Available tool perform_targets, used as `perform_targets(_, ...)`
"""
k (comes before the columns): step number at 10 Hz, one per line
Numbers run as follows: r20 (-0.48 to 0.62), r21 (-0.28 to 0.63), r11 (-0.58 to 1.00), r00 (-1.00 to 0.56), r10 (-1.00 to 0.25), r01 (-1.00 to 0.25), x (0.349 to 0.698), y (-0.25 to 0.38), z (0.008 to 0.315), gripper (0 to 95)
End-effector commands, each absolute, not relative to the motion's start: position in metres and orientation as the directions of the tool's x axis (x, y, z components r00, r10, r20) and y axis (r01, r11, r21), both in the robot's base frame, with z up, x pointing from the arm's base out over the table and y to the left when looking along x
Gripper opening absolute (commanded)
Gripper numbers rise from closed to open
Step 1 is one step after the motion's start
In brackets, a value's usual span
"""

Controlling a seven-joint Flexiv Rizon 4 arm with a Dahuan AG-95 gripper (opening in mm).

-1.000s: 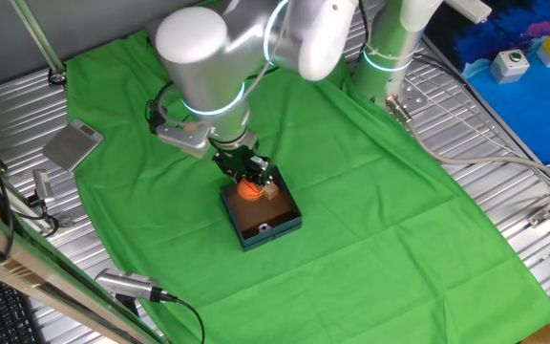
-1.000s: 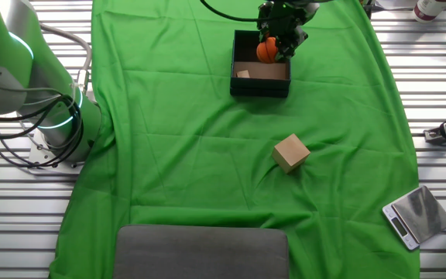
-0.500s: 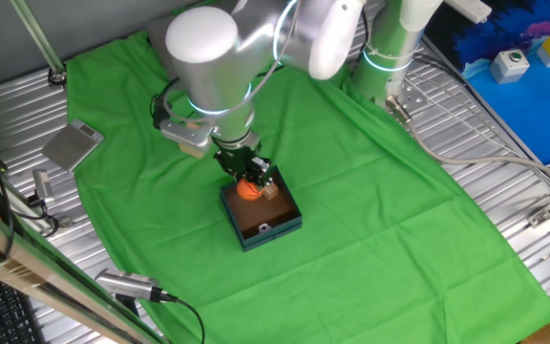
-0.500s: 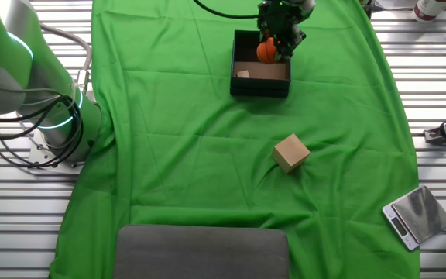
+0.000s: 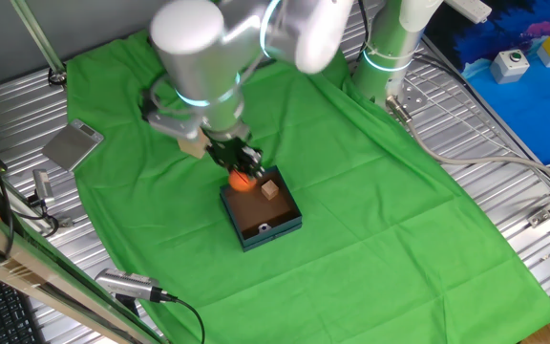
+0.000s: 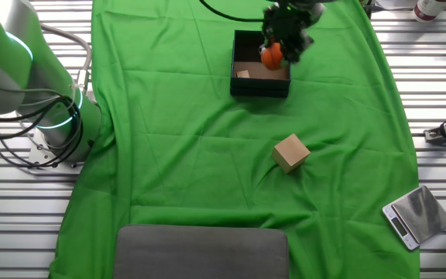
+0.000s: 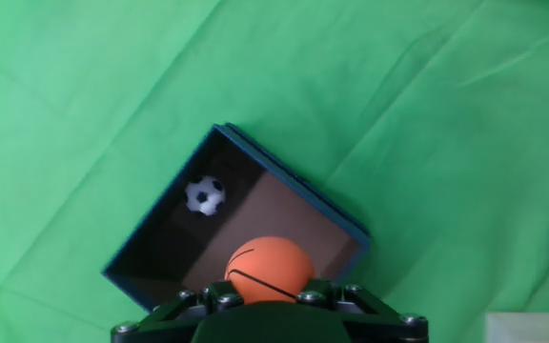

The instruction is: Take everything out of the gift box

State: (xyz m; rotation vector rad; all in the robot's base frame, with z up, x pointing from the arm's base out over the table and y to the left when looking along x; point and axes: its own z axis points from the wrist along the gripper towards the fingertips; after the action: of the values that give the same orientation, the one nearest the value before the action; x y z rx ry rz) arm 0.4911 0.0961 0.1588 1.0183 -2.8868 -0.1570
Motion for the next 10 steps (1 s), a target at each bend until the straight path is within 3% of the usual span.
perform_targets(1, 0.036, 0.125, 0.748, -0.750, -0.660, -0.652, 0.509, 0.068, 0.156, 0.0)
perform_targets(7, 0.025, 0.122, 0.686, -0.689, -0.724, -0.717, 0.543, 0.026, 0.117, 0.0)
perform_targets(10, 0.033, 0.113, 0.677, -0.678, -0.734, -0.728, 0.543, 0.023, 0.114, 0.0)
